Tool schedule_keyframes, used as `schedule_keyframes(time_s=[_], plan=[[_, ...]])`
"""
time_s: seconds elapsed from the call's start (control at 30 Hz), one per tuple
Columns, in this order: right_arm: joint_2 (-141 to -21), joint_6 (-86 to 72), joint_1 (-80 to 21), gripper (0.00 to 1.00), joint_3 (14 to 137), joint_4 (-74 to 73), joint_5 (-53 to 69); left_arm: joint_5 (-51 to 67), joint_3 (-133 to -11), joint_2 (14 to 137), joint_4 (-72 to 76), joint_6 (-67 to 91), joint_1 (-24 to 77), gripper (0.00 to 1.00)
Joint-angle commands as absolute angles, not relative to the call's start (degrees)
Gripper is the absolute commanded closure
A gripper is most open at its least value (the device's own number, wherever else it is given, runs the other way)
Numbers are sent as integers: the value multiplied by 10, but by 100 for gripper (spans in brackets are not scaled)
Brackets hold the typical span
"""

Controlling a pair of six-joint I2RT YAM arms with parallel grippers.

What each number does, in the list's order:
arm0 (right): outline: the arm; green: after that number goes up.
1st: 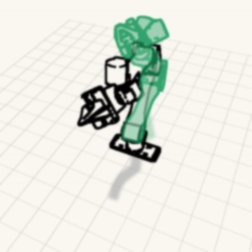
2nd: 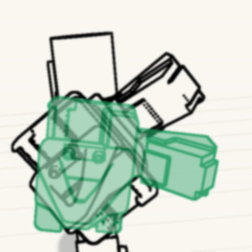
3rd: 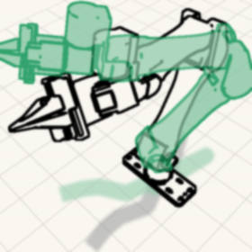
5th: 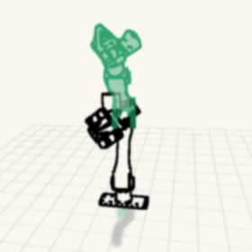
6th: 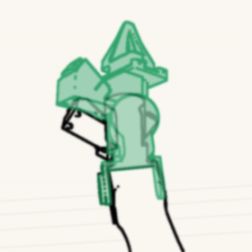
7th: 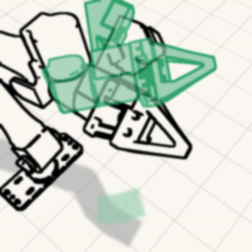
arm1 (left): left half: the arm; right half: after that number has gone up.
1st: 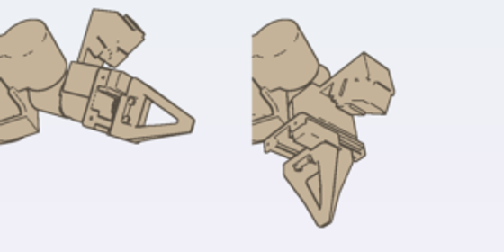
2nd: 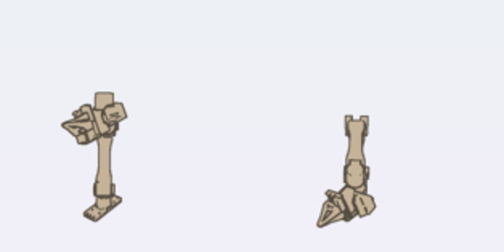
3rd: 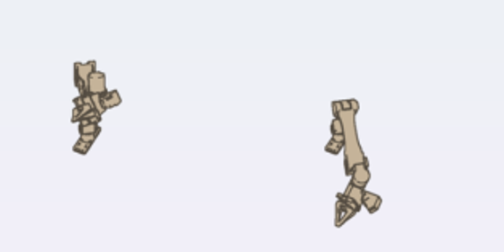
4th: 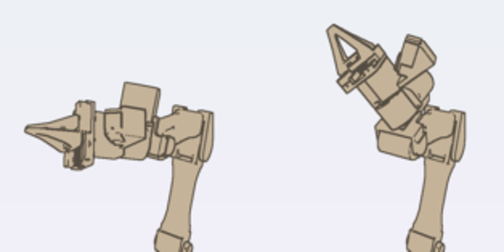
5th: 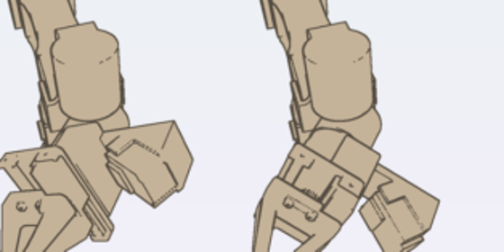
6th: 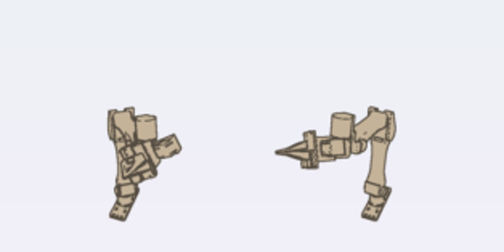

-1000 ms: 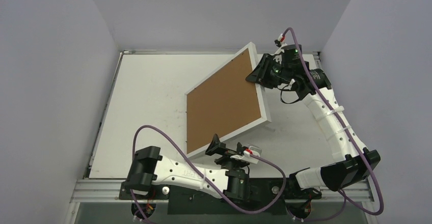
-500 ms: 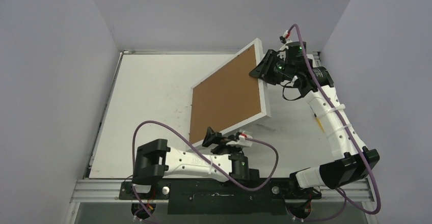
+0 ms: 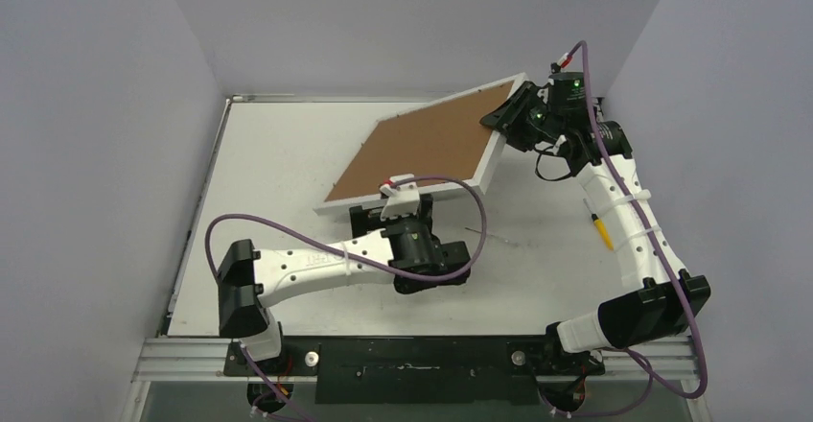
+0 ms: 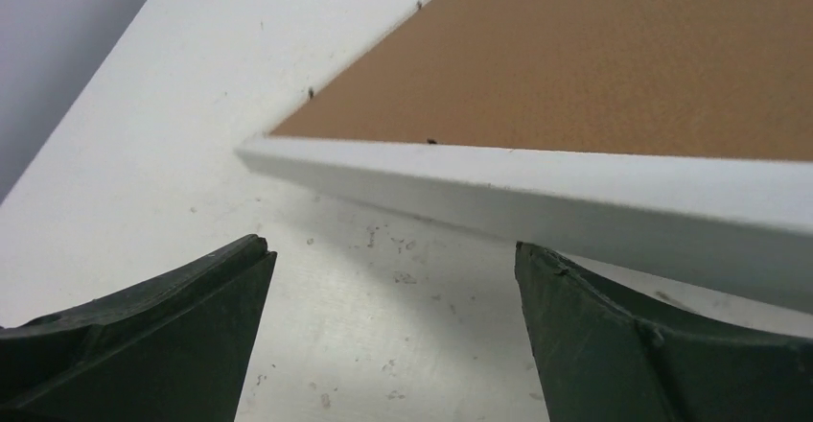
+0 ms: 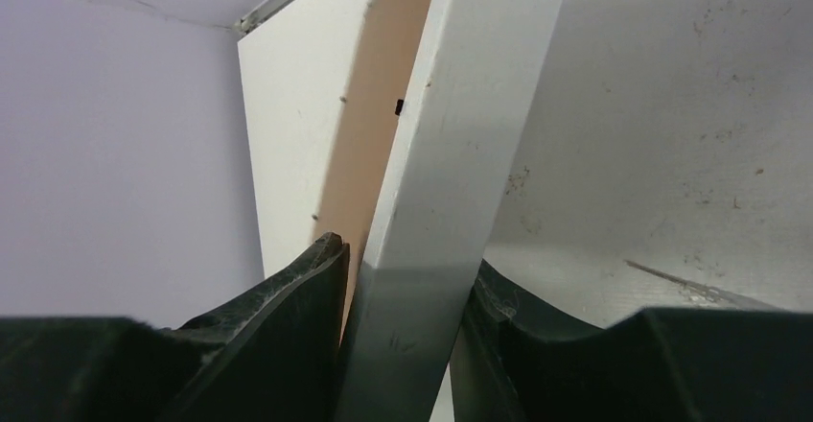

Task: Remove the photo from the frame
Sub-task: Turn over the photo frame at the center of the board.

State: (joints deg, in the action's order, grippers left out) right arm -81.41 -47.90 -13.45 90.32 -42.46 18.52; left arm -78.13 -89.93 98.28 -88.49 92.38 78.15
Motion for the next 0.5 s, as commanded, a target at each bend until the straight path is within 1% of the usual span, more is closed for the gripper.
schedule_keyframes(time_s=[0.0, 0.13, 0.33, 0.47], plan=[[-803, -364, -136, 95, 923, -380, 219, -1014, -993, 910, -930, 993, 714, 4], [-799, -366, -132, 95, 913, -373, 222, -1015, -981, 919, -927, 1068, 643, 4], [-801, -357, -122, 95, 917, -382, 227, -1014, -1058, 986, -929, 1018, 601, 4], [-801, -353, -115, 95, 917, -381, 230, -1013, -1081, 1010, -929, 1000, 599, 4]])
